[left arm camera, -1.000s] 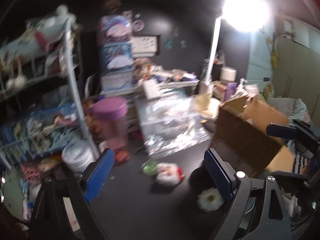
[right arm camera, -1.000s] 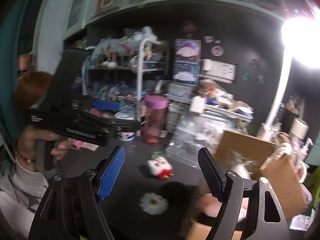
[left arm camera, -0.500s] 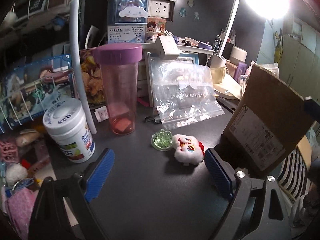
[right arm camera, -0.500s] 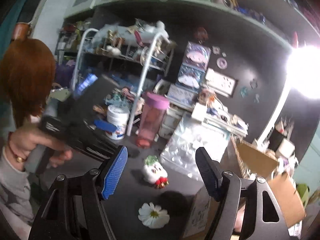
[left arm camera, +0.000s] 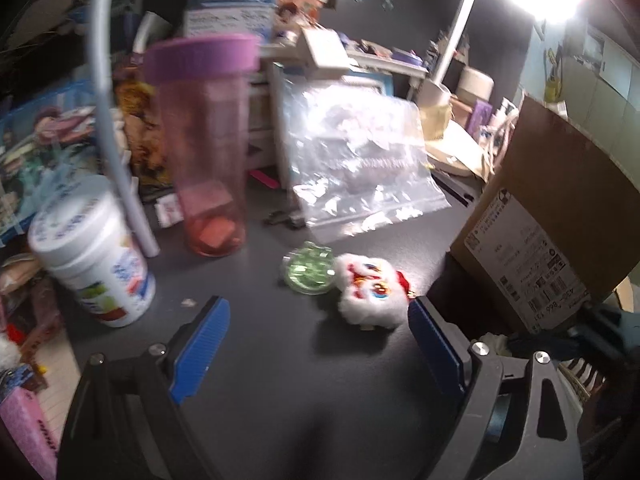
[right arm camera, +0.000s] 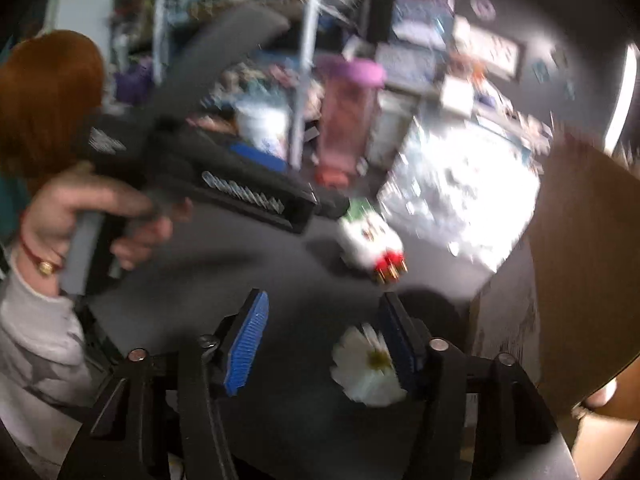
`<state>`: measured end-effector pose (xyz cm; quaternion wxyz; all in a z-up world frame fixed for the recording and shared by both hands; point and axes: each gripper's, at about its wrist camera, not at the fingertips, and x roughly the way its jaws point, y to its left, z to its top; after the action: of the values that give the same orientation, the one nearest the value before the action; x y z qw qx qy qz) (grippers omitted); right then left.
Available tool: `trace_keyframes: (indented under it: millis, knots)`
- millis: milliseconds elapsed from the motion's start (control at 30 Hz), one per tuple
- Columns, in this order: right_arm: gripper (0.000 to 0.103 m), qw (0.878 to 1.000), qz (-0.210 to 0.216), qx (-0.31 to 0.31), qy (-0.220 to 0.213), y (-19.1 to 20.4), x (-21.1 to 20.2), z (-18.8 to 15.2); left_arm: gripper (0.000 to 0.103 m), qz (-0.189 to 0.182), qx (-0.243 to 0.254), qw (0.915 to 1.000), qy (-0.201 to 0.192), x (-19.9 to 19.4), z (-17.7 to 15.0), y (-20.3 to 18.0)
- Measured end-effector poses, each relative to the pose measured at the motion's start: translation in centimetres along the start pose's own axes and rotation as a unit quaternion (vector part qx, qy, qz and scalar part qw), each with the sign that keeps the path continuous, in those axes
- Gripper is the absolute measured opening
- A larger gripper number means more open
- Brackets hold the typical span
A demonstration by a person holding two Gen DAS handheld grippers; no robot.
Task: Organize soft objects
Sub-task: 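Return the left gripper to the desk and grasp the white lion plush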
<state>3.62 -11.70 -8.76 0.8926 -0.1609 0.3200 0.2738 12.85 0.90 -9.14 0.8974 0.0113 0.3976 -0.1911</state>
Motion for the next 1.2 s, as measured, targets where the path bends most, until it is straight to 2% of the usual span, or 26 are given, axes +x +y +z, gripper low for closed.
trace_keyframes:
  millis: [67, 100, 200, 333, 400, 433, 567, 933, 1000, 1100, 1200]
  knots:
    - [0.048, 1.000, -0.003, 0.015, 0.018, -0.6, 0.7, -0.9, 0.078, -0.008, 0.013, 0.9998, 0.012, 1.0, 0.0, -0.9]
    - [0.047, 1.000, -0.008, 0.018, 0.019, -0.8, 0.8, -1.2, 0.076, -0.012, 0.020, 0.9995, 0.019, 1.8, 0.1, -1.5]
    - [0.047, 0.999, -0.034, 0.020, 0.017, -1.1, 0.7, -1.6, 0.076, -0.007, 0.024, 0.9992, 0.031, 3.4, 0.4, -2.4]
    - [0.047, 0.999, -0.045, 0.020, 0.012, -1.1, 0.0, -1.8, 0.073, 0.014, 0.024, 0.9986, 0.045, 5.1, 0.8, -2.9]
    - [0.047, 0.998, -0.057, 0.013, 0.008, -1.0, -0.3, -1.9, 0.058, 0.017, 0.023, 0.9983, 0.052, 5.6, 0.8, -3.0]
    - [0.047, 0.998, -0.062, 0.012, 0.006, -1.0, -0.4, -1.9, 0.044, 0.015, 0.021, 0.9981, 0.055, 5.8, 0.8, -2.9]
    - [0.047, 0.998, -0.057, 0.011, 0.008, -0.6, -0.4, -2.2, 0.035, 0.007, 0.023, 0.9984, 0.051, 5.3, 0.4, -2.8]
    - [0.047, 0.998, -0.053, 0.032, 0.025, -1.1, 0.6, -3.0, 0.034, 0.004, -0.007, 0.9989, 0.047, 0.5, -3.8, -0.2]
    - [0.046, 0.998, -0.050, 0.039, 0.026, -1.3, 0.9, -3.1, 0.039, 0.003, -0.015, 0.9990, 0.043, 0.1, -4.2, 0.1]
    - [0.031, 0.997, -0.048, 0.052, 0.026, -1.6, 1.1, -3.3, 0.047, 0.004, -0.018, 0.9991, 0.039, 0.2, -4.2, 0.2]
    - [0.028, 0.997, -0.053, 0.060, 0.020, -1.8, 1.2, -3.4, 0.050, 0.011, -0.019, 0.9990, 0.040, 0.8, -3.8, 0.2]
